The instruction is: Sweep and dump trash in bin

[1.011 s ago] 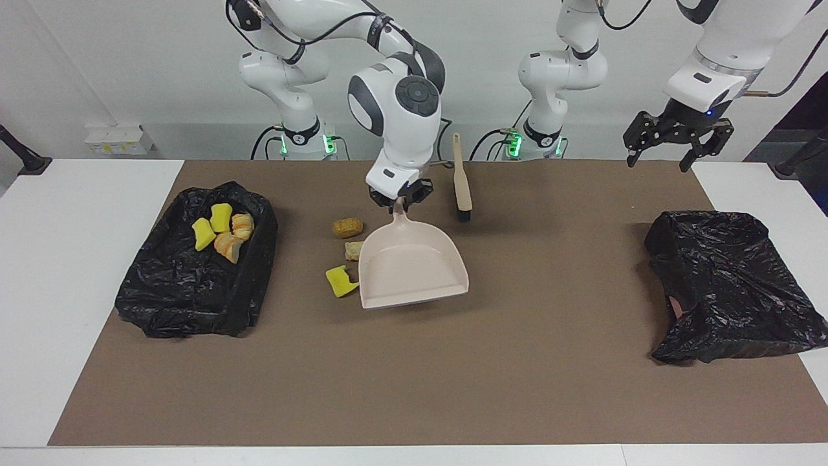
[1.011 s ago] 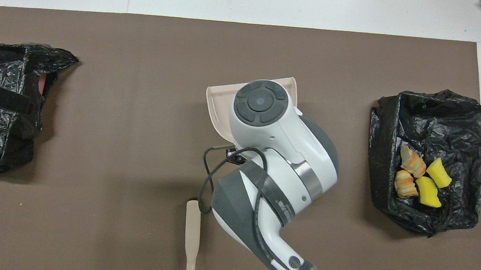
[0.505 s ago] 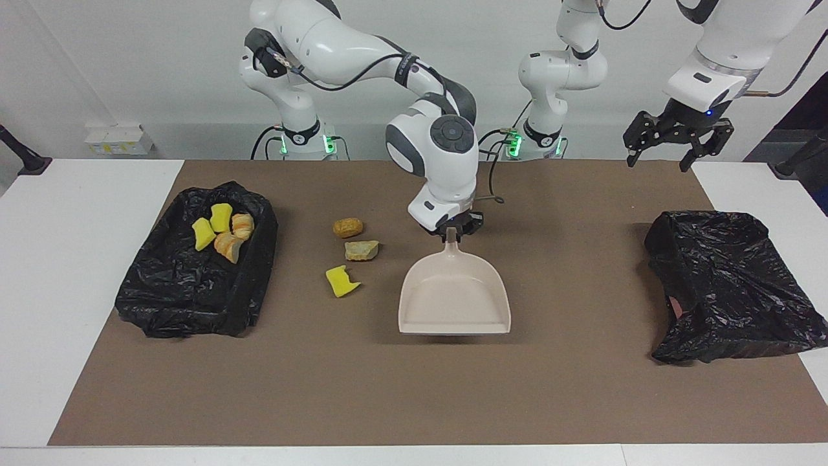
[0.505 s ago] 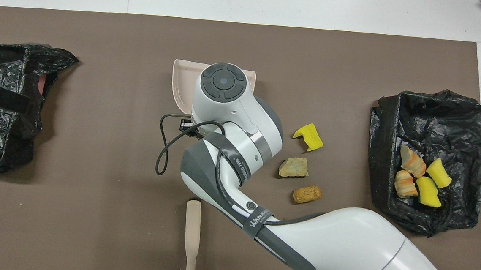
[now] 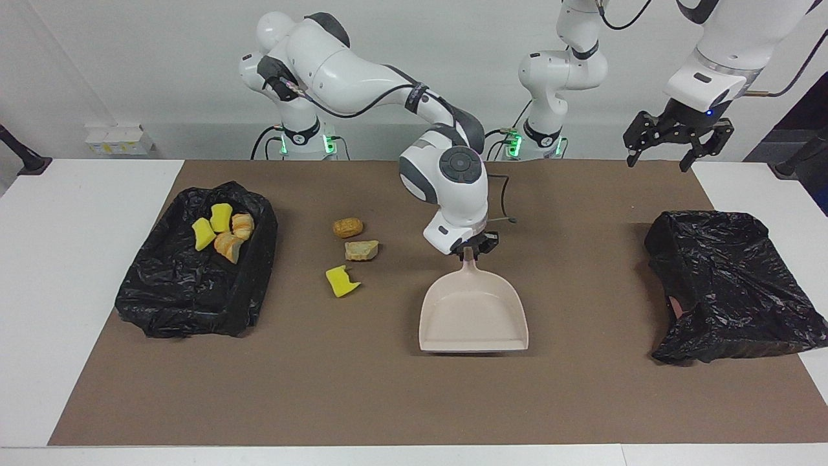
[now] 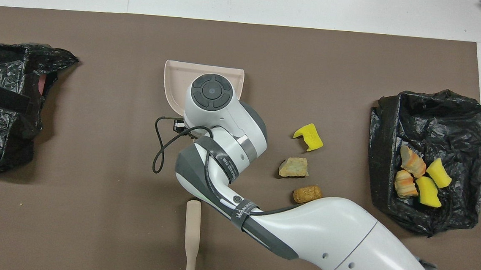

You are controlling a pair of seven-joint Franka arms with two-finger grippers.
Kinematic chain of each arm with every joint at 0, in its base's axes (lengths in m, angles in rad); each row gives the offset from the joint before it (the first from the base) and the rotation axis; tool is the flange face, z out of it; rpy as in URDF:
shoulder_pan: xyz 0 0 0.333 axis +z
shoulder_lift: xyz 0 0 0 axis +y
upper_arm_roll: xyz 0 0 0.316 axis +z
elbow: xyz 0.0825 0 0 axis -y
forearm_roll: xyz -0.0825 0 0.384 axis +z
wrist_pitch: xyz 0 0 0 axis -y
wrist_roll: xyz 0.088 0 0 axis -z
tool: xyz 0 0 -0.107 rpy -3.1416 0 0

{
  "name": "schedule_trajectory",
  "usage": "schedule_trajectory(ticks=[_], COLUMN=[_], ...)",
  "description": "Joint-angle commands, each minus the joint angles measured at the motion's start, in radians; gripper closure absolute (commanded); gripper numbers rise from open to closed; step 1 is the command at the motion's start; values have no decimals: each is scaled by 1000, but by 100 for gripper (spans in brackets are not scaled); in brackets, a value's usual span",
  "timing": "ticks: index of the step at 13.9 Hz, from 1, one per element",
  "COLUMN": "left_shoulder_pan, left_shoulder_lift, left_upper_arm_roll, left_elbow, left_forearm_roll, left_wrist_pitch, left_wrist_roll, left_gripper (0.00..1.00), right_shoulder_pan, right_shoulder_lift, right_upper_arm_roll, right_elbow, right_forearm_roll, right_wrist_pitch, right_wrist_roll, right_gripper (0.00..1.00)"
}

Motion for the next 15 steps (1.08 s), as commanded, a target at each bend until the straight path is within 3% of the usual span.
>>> schedule_trajectory(ticks=[1, 2, 7, 10, 14, 15], left_shoulder_pan=[16, 16, 10, 2, 2, 2], left_shoulder_lift=[-14, -12, -29, -35, -15, -12], left_upper_arm_roll=[-10, -10, -13, -27, -122, -142], left_elbow=[-6, -6, -37, -91, -247, -285], left_forearm_roll=[4, 4, 1, -2, -5, -5], left_wrist_pitch=[-13, -11, 2, 45, 308, 364], left_wrist_roll=[5, 2, 9, -5, -182, -211], left_gripper=[0, 0, 0, 0, 0, 0], right_shoulder_pan=[-22, -28, -65, -82, -63, -65], right_shoulder_lift=[5, -4, -186, -367, -606, -649], right_upper_arm_roll=[20, 20, 63, 63, 71, 107], right_elbow=[-12, -15, -144, -323, -611, -682], right_forearm_roll=[-16, -13, 33, 147, 257, 260], right_wrist_pitch=[35, 32, -36, -62, -36, -4], right_wrist_roll=[-40, -63, -78, -83, -98, -98], right_gripper=[20, 0, 0, 0, 0, 0])
